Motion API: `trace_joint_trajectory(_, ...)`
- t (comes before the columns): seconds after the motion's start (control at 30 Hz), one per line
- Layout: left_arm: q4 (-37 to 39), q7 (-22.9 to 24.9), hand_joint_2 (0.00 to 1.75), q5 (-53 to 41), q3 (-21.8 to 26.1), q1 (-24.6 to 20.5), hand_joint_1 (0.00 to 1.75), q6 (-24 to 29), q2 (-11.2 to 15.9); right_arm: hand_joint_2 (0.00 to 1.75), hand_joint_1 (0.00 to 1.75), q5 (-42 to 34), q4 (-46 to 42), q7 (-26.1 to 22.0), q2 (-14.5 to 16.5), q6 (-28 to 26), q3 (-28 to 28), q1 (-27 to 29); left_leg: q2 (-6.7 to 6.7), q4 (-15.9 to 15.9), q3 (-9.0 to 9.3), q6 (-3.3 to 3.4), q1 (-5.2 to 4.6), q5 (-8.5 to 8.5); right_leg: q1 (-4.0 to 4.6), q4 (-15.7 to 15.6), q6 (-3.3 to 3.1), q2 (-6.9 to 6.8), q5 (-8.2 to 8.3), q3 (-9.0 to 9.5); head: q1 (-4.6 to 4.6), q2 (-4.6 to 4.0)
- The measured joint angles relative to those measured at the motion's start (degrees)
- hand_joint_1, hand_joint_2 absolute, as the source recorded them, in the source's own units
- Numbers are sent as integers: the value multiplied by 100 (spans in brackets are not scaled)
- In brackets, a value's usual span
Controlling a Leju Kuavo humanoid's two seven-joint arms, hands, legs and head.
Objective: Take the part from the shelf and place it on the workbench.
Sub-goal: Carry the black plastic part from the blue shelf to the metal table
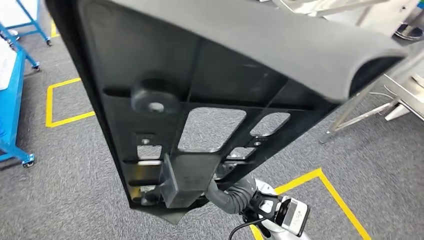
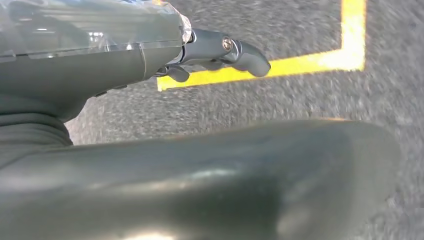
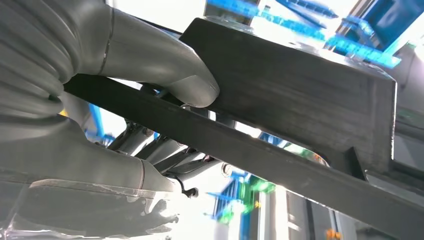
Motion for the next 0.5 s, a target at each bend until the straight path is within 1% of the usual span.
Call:
trace_joint_trajectory(0.03,0,-16,0,2,2,9,0,-3,-8,175,175,2,33,-1,3,-3,14,-23,-130,379,-169,-13,7,-196,1,-3,-18,62,5,-3,0,0)
trace_joint_trajectory(0.07,0,-23,0,4,4,22,0,-4,-14,175,175,3,67,-1,5,-8,30,-33,-193,793,-368,-24,10,-375,4,-2,-28,130,8,-8,-1,0)
trace_joint_trajectory(0.1,0,-26,0,5,7,34,0,-4,-15,175,175,3,97,-1,6,-10,44,-29,-219,1124,-537,-34,12,-477,7,1,-31,205,10,-9,-1,0)
trace_joint_trajectory(0.13,0,-26,0,5,9,42,0,-4,-15,175,175,3,120,-1,5,-13,56,-23,-227,1267,-623,-40,13,-464,8,6,-30,282,12,-8,-1,0)
trace_joint_trajectory(0.17,0,-26,0,5,9,45,0,-4,-15,175,175,3,137,-1,5,-15,66,-18,-232,1168,-598,-41,16,-331,5,14,-25,357,11,-3,-1,0)
trace_joint_trajectory(0.2,0,-27,0,5,10,44,0,-4,-15,175,175,3,149,-1,5,-15,74,-17,-261,853,-470,-39,25,-109,-1,27,-16,433,7,3,-1,0)
trace_joint_trajectory(0.23,0,-27,0,4,10,42,0,-4,-15,175,175,3,156,-1,5,-15,81,-19,-372,435,-290,-36,44,106,-9,45,2,505,0,2,0,0)
trace_joint_trajectory(0.27,0,-28,0,3,10,41,0,-5,-17,175,175,2,162,-1,5,-15,89,-24,-518,51,-129,-30,63,258,-10,76,30,577,-6,-13,1,0)
trace_joint_trajectory(0.3,0,-26,0,2,11,42,0,-5,-19,175,175,2,169,0,6,-16,97,-29,-645,-208,-22,-19,73,341,-15,97,67,643,-3,-39,1,0)
trace_joint_trajectory(0.33,0,-25,0,1,13,43,0,-5,-20,175,175,1,175,0,5,-16,101,-31,-741,-324,20,-3,76,349,-21,111,104,702,5,-70,1,0)
trace_joint_trajectory(0.37,0,-23,0,1,14,44,0,-5,-21,175,175,1,179,0,5,-16,104,-33,-752,-342,20,12,68,340,-23,119,132,746,16,-95,1,0)
trace_joint_trajectory(0.4,0,-21,0,1,14,44,0,-5,-21,175,175,1,181,0,4,-16,107,-31,-729,-329,14,23,59,341,-33,112,148,772,25,-106,1,0)
trace_joint_trajectory(0.5,0,-21,0,1,14,44,0,-4,-21,175,175,0,181,-1,4,-15,107,-30,-720,-327,14,28,56,340,-36,110,153,785,27,-110,1,0)
